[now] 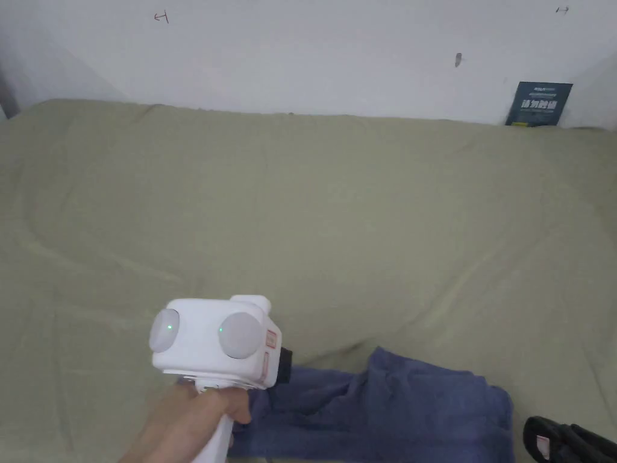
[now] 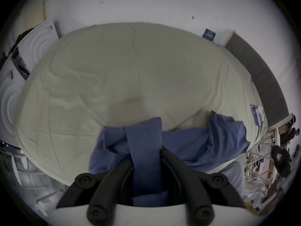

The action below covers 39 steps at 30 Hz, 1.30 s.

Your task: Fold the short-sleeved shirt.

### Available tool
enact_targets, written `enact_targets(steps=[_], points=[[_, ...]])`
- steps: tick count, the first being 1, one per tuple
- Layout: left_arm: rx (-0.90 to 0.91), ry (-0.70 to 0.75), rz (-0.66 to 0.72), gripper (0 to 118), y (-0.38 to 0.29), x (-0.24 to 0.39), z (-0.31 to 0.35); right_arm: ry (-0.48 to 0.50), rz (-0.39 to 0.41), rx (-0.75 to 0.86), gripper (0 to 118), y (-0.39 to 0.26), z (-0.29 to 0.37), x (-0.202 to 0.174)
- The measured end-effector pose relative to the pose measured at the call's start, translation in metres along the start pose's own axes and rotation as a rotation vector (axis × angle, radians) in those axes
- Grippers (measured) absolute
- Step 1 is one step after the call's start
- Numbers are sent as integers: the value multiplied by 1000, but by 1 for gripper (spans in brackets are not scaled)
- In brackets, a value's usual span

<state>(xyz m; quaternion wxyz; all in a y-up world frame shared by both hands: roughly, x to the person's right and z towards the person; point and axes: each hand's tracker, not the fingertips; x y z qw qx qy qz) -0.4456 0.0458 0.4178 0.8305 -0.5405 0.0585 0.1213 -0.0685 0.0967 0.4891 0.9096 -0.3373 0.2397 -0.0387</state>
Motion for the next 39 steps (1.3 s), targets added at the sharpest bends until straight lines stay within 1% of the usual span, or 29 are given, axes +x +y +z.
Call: enact_targets(steps=[1, 2, 3, 4, 5, 7, 10, 11, 12, 13, 14, 15, 16, 18, 20, 22, 23, 25, 26, 27, 29, 33, 37, 39], points=[[-1, 5, -11, 98, -2, 6, -11, 0, -7, -1, 0, -1, 1, 1], [-21, 1, -24, 117, -3, 8, -24, -1, -13, 0, 0, -2, 2, 2], [23, -51, 23, 111, -7, 9, -22, -2, -20, 0, 0, -3, 3, 3], [25, -29, 6, 111, -4, 5, -15, -3, -24, 0, 0, -3, 5, 4], [17, -38, 35, 111, -5, -1, -7, -3, -26, 1, 0, -4, 7, 5], [5, -160, 72, 109, -5, -12, 8, -1, -26, 2, 0, -3, 9, 6], [73, -230, 122, 104, -5, -49, 52, 0, -18, 0, 0, -2, 8, 6], [98, -221, 138, 87, -3, -68, 61, 4, -17, -1, 0, -1, 6, 6], [140, -222, 163, 54, -4, -85, 71, 11, -19, -3, 0, -1, 3, 5], [165, -238, 173, 7, -2, -100, 77, 14, -19, -7, 0, -1, 0, 4], [150, -236, 182, 0, -1, -111, 75, 15, -19, -11, 0, -2, -2, 2], [133, -229, 226, 0, -5, -116, 72, 20, -17, -14, 0, -3, -3, 0], [116, -235, 219, 0, -7, -119, 67, 25, -16, -16, 0, -3, -4, -2], [52, -299, 252, 0, -12, -123, 44, 30, -15, -22, 0, -5, -5, -6], [16, -330, 266, 0, -13, -114, 20, 34, -17, -29, 0, -6, -5, -7], [0, -399, 265, 0, -15, -94, 1, 33, -18, -33, 0, -7, -4, -8], [-7, -451, 259, 0, -13, -97, -16, 31, -19, -34, 0, -7, -4, -8], [-54, -565, 273, 0, -11, -76, -39, 24, -22, -37, 0, -7, -3, -6], [-66, -594, 258, 0, -10, -67, -48, 21, -23, -38, 0, -7, -3, -6], [-76, -606, 244, 0, -21, -52, -56, 14, -26, -36, 0, -6, -2, -5], [-86, -583, 224, 0, -24, -42, -74, 9, -36, -35, 0, -6, -1, -2], [-79, -673, 302, 0, -32, -54, -81, 7, -50, -37, 0, -7, -3, -1], [-94, -691, 312, 0, -27, -68, -73, 17, -53, -47, 0, -9, -7, -4], [-68, -651, 282, 0, -21, -73, -50, 29, -53, -48, 0, -8, -8, -7]])
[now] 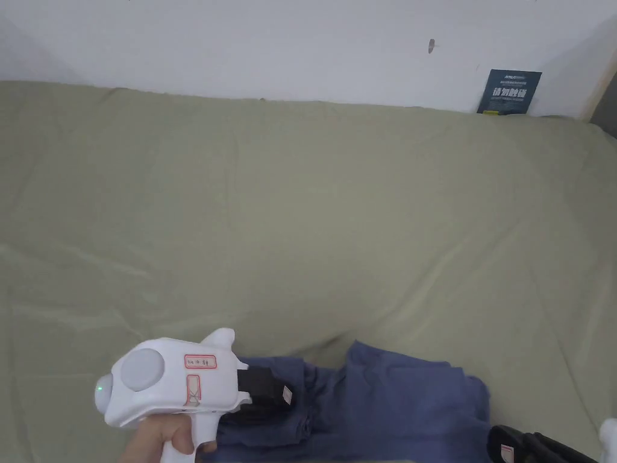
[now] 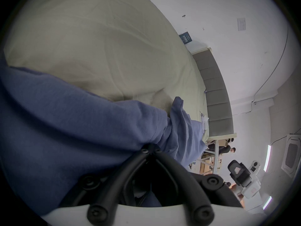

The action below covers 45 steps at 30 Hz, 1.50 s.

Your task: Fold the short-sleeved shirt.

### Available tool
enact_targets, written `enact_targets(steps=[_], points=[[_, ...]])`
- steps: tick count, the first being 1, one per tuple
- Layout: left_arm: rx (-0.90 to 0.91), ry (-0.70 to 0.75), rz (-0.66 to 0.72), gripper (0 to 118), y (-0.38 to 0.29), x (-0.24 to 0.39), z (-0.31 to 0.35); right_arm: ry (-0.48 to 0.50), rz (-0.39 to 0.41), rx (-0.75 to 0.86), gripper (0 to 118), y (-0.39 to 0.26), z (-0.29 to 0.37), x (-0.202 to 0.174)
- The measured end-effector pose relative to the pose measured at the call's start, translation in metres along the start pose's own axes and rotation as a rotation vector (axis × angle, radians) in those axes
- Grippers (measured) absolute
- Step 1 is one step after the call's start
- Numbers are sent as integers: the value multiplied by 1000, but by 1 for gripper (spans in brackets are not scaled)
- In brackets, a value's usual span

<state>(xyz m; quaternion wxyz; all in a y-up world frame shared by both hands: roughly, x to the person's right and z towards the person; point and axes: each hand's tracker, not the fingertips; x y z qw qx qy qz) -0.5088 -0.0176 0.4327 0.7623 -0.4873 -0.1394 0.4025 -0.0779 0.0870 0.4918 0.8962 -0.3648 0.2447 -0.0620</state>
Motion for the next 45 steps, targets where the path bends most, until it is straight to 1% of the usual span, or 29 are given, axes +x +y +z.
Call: enact_targets(steps=[2, 3, 6, 7, 9, 11, 14, 15, 16, 17, 18, 19, 20, 22, 24, 26, 27, 28, 29, 30, 31, 32, 33, 34, 35, 38, 41, 43, 45], points=[[55, -15, -68, 0, 3, 8, 36, 10, 8, 0, 0, 2, -2, -4], [79, 3, -81, 0, 6, 9, 58, 15, 18, -2, 0, 3, -3, -6], [164, 155, -130, 0, 9, 3, 111, 26, 38, -3, 0, 7, -8, -13], [163, 228, -129, 0, 11, -4, 121, 30, 40, -1, 0, 8, -9, -14], [183, 292, -94, 0, 8, -22, 137, 41, 43, -2, 0, 8, -12, -18], [165, 277, -35, 0, 7, -42, 142, 48, 46, -5, 0, 7, -15, -21], [151, 210, -30, 1, 1, -56, 138, 50, 48, -20, 0, 5, -18, -26], [134, 164, -15, 6, 2, -60, 134, 50, 51, -26, 0, 5, -19, -27], [124, 95, 19, 21, 2, -65, 130, 47, 54, -30, 0, 5, -20, -28], [112, 36, 48, 85, 3, -70, 125, 46, 57, -33, 0, 5, -19, -28], [58, 0, 66, 117, 5, -75, 115, 45, 60, -36, 0, 5, -20, -29], [53, -23, 79, 118, 3, -76, 109, 43, 60, -38, 0, 5, -20, -29], [82, -7, 68, 118, 4, -78, 105, 40, 60, -40, 0, 6, -20, -29], [53, 7, 71, 117, 7, -80, 90, 35, 59, -39, 0, 6, -19, -28], [62, -90, 72, 117, 10, -84, 82, 28, 57, -40, 0, 7, -19, -27], [51, -134, 85, 116, 14, -84, 73, 20, 56, -43, 0, 7, -19, -27], [25, -162, 77, 114, 16, -84, 68, 19, 56, -43, 0, 7, -19, -26], [6, -175, 56, 108, 17, -84, 65, 19, 55, -41, 0, 7, -18, -26], [13, -158, 41, 90, 16, -82, 61, 17, 54, -39, 0, 7, -18, -25], [11, -115, 20, 56, 16, -79, 61, 15, 52, -37, 0, 6, -17, -25], [17, -87, 17, 10, 16, -78, 63, 15, 48, -35, 0, 5, -16, -24], [20, -39, 15, 9, 17, -80, 64, 17, 41, -32, 0, 5, -15, -23], [21, -24, 23, 9, 14, -83, 62, 20, 35, -31, 0, 4, -14, -22], [-13, -48, 20, 8, 13, -84, 62, 23, 32, -32, 0, 4, -14, -22], [-8, -68, 8, 8, 10, -81, 66, 24, 32, -32, 0, 3, -13, -22], [65, -53, 5, 8, 9, -78, 82, 22, 37, -24, 0, 3, -9, -21], [80, -45, -9, 8, 6, -69, 103, 24, 35, -12, 0, 5, -6, -20], [113, 9, -13, 8, 7, -67, 124, 28, 34, 1, 0, 7, -3, -19], [150, 99, 39, 8, 8, -70, 149, 34, 32, 8, 0, 8, -2, -18]])
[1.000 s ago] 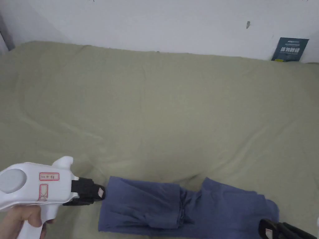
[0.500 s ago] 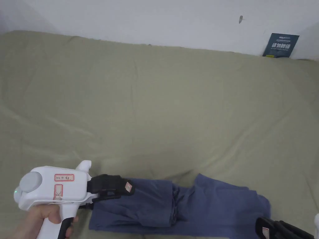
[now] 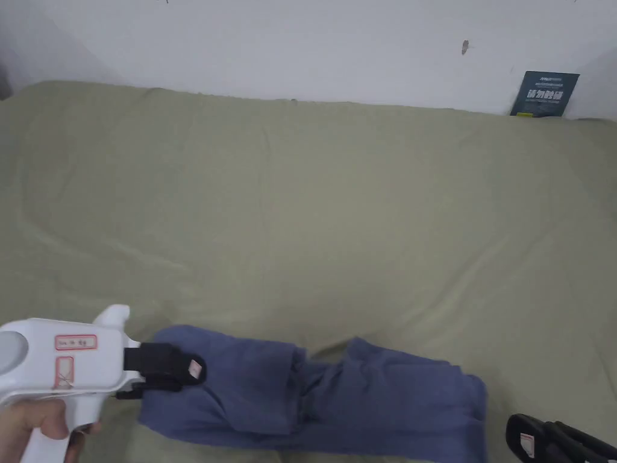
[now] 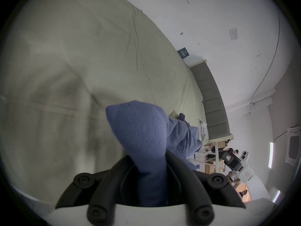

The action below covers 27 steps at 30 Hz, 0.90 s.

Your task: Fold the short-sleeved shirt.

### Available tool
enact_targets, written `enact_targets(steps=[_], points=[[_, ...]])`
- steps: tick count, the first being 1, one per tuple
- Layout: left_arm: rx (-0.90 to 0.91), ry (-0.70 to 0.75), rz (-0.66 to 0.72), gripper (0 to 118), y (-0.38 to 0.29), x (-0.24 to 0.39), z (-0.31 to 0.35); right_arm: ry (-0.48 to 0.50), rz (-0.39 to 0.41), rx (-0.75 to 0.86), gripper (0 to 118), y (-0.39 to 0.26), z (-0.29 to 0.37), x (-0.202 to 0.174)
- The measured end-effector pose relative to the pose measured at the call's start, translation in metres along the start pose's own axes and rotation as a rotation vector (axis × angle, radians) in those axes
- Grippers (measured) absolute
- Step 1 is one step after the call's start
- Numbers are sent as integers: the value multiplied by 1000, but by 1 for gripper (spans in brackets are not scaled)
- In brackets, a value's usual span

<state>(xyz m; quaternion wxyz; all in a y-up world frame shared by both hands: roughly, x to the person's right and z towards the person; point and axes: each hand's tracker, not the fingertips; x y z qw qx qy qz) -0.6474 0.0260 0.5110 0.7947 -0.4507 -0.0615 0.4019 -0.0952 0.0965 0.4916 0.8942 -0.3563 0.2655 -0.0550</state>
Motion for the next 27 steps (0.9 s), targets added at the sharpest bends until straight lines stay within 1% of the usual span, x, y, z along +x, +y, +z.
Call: enact_targets(steps=[4, 6, 8, 10, 12, 13, 15, 19, 20, 22, 25, 27], points=[[75, 141, 12, 8, 7, -2, 54, 4, 12, 7, 0, 1, -2, 2], [94, 249, -14, 8, 9, 9, 72, 11, 11, 10, 0, 1, -2, 3], [94, 335, -48, 8, 8, 27, 75, 12, 15, 10, 0, 1, -3, 3], [72, 390, -73, 8, 9, 47, 68, 8, 19, 10, 0, 0, -3, 3], [71, 423, -135, 8, 7, 76, 58, -2, 24, 15, 0, -1, -1, 4], [74, 448, -144, 8, 6, 89, 53, -6, 27, 17, 0, -1, 1, 5], [61, 502, -224, 8, 1, 121, 40, -27, 35, 28, 0, -1, 5, 7], [30, 548, -328, 8, -13, 172, 6, -76, 40, 57, 0, -1, 15, 16], [30, 558, -351, 8, -17, 183, -5, -112, 49, 67, 0, -1, 19, 17], [27, 614, -443, 8, -29, 204, -33, -173, 82, 87, 0, 0, 24, 18], [-10, 640, -456, 8, -37, 219, -77, -216, 104, 97, 0, 0, 28, 19], [-50, 657, -511, 10, -50, 232, -111, -233, 112, 104, 0, 0, 31, 21]])
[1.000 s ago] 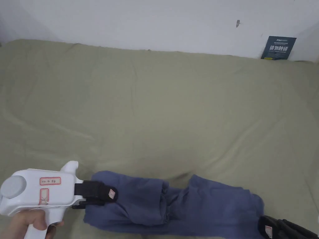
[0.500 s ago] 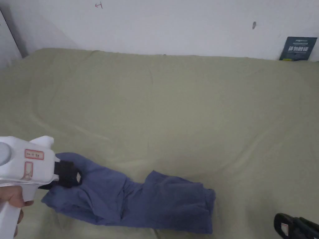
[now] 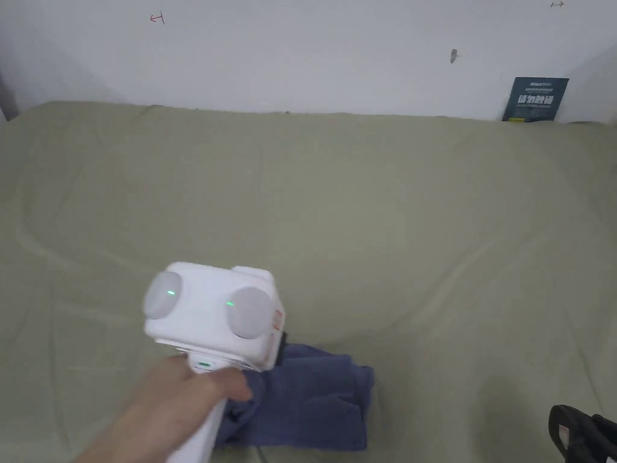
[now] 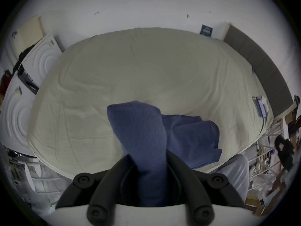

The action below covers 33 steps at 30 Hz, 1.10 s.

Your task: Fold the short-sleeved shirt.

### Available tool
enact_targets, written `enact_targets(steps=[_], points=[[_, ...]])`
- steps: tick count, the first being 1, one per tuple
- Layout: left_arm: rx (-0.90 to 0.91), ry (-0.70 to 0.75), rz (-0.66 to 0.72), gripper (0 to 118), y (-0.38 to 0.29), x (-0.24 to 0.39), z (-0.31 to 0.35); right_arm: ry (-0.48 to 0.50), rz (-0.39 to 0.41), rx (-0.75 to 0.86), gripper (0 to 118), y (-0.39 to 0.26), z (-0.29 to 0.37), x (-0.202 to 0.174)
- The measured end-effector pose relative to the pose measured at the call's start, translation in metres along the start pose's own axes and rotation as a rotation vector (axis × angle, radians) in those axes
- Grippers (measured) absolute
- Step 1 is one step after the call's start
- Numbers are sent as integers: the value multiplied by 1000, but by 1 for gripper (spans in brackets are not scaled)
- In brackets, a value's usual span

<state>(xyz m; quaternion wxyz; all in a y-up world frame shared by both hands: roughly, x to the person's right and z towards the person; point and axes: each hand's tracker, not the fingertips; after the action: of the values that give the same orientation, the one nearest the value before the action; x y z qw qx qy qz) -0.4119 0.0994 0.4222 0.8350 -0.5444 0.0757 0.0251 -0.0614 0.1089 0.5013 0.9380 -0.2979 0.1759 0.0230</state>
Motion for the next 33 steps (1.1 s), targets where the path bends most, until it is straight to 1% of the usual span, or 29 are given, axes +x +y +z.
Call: enact_targets(steps=[1, 2, 3, 4, 5, 6, 7, 8, 10, 11, 12, 13, 15, 16, 17, 18, 19, 21, 22, 23, 25, 26, 27, 28, 30, 31, 32, 33], points=[[0, 1, -4, 21, 0, 14, -9, -9, 1, 2, 0, 0, 0, 1], [-18, 6, -51, 21, 0, 30, -21, -18, -1, 2, 0, 0, 1, 3], [-25, -4, -53, 29, 0, 44, -34, -19, -5, 3, 0, -1, 2, 5], [-22, -33, -52, 51, -1, 54, -43, -19, -11, 4, 0, -1, 3, 7], [-36, -92, -34, 106, -2, 63, -55, -22, -21, 2, 0, -2, 3, 8], [-88, -141, -26, 118, -1, 68, -67, -25, -28, -1, 0, -3, 4, 10], [-56, -149, -9, 113, 2, 73, -60, -26, -32, -2, 0, -3, 4, 11], [-65, -142, 4, 115, 2, 75, -60, -32, -35, -6, 0, -4, 5, 12], [-43, -152, 5, 115, 3, 70, -45, -31, -41, -8, 0, -4, 5, 15], [-21, -188, 18, 115, 4, 61, -32, -29, -47, -8, 0, -4, 5, 15], [-23, -222, 29, 115, 1, 47, -36, -25, -54, -8, 0, -3, 4, 16], [-21, -243, 44, 114, 2, 36, -26, -18, -60, -9, 0, -2, 3, 16], [27, -318, 108, 107, 0, 3, -1, -8, -60, -9, 0, 0, 0, 13], [69, -359, 165, 101, -5, -20, 5, -8, -54, -10, 0, 0, -2, 10], [103, -389, 215, 73, -10, -36, 9, -4, -45, -13, 0, 0, -4, 8], [117, -420, 255, 29, -14, -54, 12, 1, -37, -17, 0, 0, -6, 5], [118, -453, 282, 0, -18, -68, 5, 4, -34, -21, 0, 0, -8, 3], [115, -522, 384, 0, -26, -91, -15, 18, -33, -32, 0, -2, -11, -1], [94, -582, 373, 0, -27, -99, -27, 27, -33, -38, 0, -2, -12, -3], [100, -648, 414, 0, -29, -103, -37, 31, -32, -44, 0, -3, -13, -5], [72, -716, 444, 0, -32, -100, -55, 31, -27, -53, 0, -4, -14, -9], [63, -716, 440, 0, -32, -94, -66, 32, -24, -57, 0, -4, -14, -10], [20, -743, 467, 0, -32, -83, -75, 32, -23, -60, 0, -5, -13, -10], [6, -761, 465, 0, -33, -75, -81, 32, -21, -63, 0, -5, -13, -10], [-28, -829, 447, 0, -34, -53, -101, 25, -20, -69, 0, -5, -12, -9], [-26, -826, 449, 0, -35, -44, -109, 23, -21, -71, 0, -6, -12, -8], [-33, -864, 438, 0, -35, -36, -114, 17, -24, -75, 0, -6, -12, -7], [-42, -852, 424, 0, -37, -27, -122, 12, -28, -78, 0, -7, -12, -6]])
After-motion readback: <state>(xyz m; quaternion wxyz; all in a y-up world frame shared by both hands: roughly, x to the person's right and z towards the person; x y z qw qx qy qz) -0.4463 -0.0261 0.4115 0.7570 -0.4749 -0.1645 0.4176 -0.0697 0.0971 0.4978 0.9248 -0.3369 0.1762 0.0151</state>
